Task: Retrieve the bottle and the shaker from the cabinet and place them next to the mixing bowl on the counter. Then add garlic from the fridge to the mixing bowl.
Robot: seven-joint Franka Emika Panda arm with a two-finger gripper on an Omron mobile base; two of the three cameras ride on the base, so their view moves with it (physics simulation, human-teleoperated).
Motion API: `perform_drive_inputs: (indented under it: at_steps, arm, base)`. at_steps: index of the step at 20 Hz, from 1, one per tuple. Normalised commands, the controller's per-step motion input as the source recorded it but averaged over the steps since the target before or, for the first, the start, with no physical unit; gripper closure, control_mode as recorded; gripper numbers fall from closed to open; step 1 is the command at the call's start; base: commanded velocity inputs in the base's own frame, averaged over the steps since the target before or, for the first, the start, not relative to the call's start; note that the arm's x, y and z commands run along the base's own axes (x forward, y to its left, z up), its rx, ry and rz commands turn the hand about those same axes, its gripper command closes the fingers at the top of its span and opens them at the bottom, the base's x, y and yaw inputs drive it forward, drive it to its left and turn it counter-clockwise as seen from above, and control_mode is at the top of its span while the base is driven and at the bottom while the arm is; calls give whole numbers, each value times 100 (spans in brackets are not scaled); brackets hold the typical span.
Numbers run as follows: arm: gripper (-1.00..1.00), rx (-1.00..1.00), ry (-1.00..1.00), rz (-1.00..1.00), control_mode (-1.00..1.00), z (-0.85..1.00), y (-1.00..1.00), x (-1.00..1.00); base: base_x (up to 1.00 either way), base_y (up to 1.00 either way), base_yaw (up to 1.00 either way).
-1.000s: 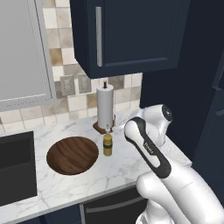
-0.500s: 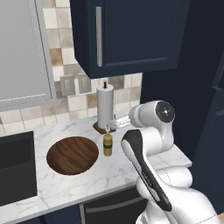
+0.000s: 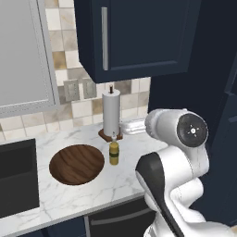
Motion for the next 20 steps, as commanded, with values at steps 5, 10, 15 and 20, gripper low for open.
perform_drive_inputs:
  at_steps: [5, 10, 15, 20]
  arm:
    - [-100, 18, -15, 0, -100, 41, -27, -75]
    - [-100, 1, 5, 0, -100, 80, -48, -65]
    - [-100, -9, 34, 0, -100, 15, -73, 41]
    - [-100, -4, 17, 0, -100, -13, -52, 28]
  base:
    - [0, 0, 0]
    - [0, 0, 0]
    - [0, 0, 0]
    - [0, 0, 0]
